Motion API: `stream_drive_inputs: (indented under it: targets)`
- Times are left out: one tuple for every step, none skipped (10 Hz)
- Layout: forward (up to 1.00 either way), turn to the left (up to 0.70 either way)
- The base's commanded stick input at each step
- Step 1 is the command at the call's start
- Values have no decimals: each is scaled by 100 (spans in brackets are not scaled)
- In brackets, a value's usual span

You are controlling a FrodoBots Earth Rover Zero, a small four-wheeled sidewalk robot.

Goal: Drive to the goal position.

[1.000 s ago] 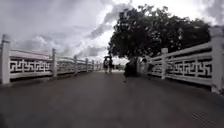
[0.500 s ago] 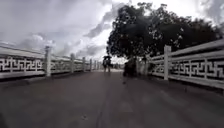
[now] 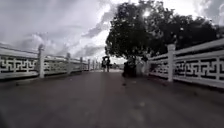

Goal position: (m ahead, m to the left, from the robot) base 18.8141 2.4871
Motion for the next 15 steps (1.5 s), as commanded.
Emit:
stream_drive_inputs:
  targets:
    - [70,0]
    - [70,0]
    - [70,0]
    - [70,0]
    - [70,0]
    - [70,0]
    - [70,0]
    - [70,10]
    - [70,14]
    - [70,14]
    - [70,3]
    - [70,0]
    - [70,0]
    - [70,0]
    - [70,0]
